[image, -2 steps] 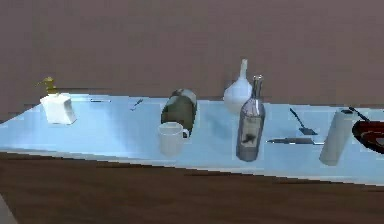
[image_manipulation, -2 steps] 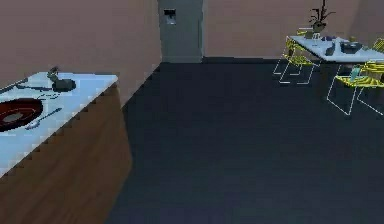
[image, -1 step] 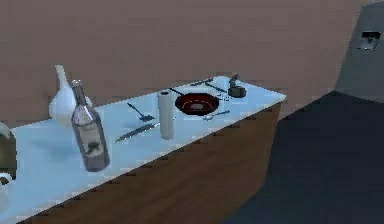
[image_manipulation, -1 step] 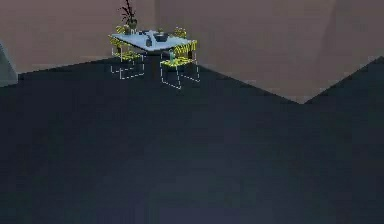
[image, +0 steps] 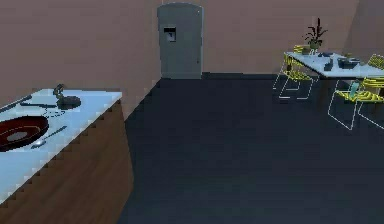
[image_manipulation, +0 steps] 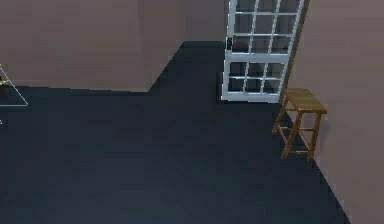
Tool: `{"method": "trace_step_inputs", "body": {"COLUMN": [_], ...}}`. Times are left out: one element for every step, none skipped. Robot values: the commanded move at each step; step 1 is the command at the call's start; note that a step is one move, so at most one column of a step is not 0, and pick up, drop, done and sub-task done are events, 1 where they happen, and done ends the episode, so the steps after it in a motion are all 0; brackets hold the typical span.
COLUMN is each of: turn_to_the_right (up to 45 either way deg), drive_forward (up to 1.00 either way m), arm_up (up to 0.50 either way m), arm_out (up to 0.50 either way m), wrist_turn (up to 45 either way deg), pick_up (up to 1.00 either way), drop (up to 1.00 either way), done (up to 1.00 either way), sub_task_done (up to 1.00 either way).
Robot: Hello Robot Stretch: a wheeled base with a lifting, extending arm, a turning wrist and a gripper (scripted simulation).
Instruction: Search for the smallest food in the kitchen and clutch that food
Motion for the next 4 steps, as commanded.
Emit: {"method": "trace_step_inputs", "body": {"turn_to_the_right": [12.0,0.0,0.0,0.0], "drive_forward": [0.0,1.0,1.0,1.0], "arm_up": [0.0,0.0,0.0,0.0], "arm_out": [0.0,0.0,0.0,0.0], "wrist_turn": [0.0,0.0,0.0,0.0], "pick_up": [0.0,0.0,0.0,0.0], "drop": [0.0,0.0,0.0,0.0], "done": [0.0,0.0,0.0,0.0], "sub_task_done": [0.0,0.0,0.0,0.0]}}
